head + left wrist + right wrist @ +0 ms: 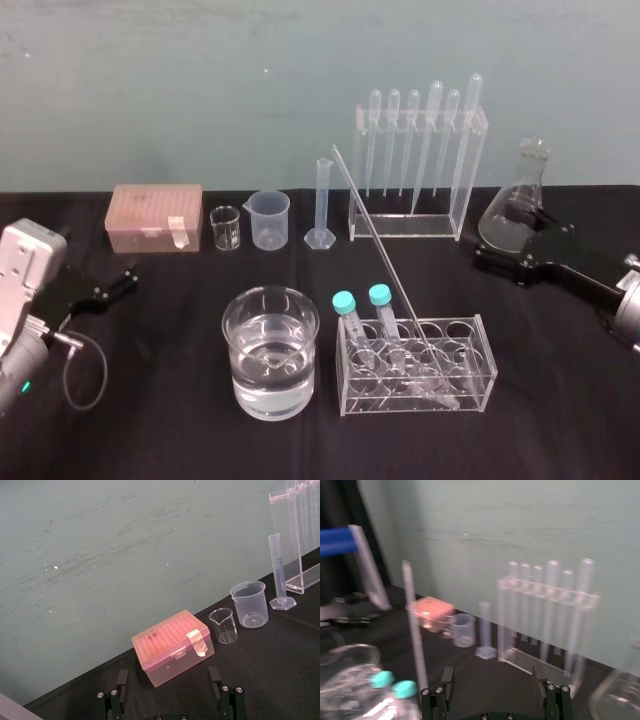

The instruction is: Hold the thermometer with one hand and immerse one end into the beaker, then reinsert it into the test tube rack.

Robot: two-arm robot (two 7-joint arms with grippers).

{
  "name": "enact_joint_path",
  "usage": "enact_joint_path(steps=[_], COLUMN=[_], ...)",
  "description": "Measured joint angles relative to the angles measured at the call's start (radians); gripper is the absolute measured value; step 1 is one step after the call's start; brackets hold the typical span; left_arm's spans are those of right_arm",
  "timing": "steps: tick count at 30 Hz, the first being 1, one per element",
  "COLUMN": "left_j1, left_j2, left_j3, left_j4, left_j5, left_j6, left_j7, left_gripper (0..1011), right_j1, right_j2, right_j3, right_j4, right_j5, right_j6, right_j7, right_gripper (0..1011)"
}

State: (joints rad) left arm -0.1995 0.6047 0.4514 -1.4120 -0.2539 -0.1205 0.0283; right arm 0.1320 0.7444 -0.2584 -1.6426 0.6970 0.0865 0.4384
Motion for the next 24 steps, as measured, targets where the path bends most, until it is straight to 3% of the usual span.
enact_joint_path(steps=[4, 9, 12, 17, 24], left_j1=[0.000, 0.000, 0.000, 0.000, 0.000], left_j2=[0.000, 0.000, 0.000, 0.000, 0.000], left_j3=[0.000, 0.000, 0.000, 0.000, 0.000], left_j4=[0.000, 0.000, 0.000, 0.000, 0.000], left_j5=[0.000, 0.000, 0.000, 0.000, 0.000], left_j6=[0.000, 0.000, 0.000, 0.000, 0.000], left_j7=[0.000, 0.000, 0.000, 0.000, 0.000], left_gripper=[1008, 1008, 1008, 1008, 1008], right_j1=[0.012, 0.062, 0.114, 0.185, 0.282], right_j2=[0.004, -0.011, -0.030, -0.064, -0.120], right_j3=[0.000, -0.039, -0.086, -0.149, -0.225], right_j4=[-0.022, -0.026, -0.019, 0.007, 0.046], right_j5=[0.040, 0.063, 0.063, 0.034, -0.017], right_j6=[0.029, 0.052, 0.064, 0.096, 0.186], right_j7=[0.066, 0.118, 0.146, 0.139, 0.061], right_gripper=[1003, 1003, 1003, 1003, 1003])
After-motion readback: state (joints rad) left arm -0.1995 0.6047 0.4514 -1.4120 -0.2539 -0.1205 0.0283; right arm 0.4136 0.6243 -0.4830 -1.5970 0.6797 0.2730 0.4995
